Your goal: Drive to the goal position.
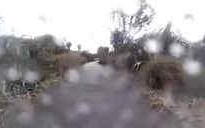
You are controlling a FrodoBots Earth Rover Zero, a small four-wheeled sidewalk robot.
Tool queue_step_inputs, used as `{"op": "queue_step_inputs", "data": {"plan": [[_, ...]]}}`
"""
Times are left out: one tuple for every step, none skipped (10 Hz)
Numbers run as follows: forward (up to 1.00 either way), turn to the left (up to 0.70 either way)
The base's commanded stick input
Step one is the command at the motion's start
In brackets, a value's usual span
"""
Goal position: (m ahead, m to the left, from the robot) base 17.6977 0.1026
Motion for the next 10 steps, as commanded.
{"op": "queue_step_inputs", "data": {"plan": [[1.0,0.0],[1.0,0.0],[1.0,0.0],[1.0,0.0],[1.0,0.0],[1.0,0.0],[1.0,0.0],[1.0,0.0],[1.0,0.0],[1.0,0.0]]}}
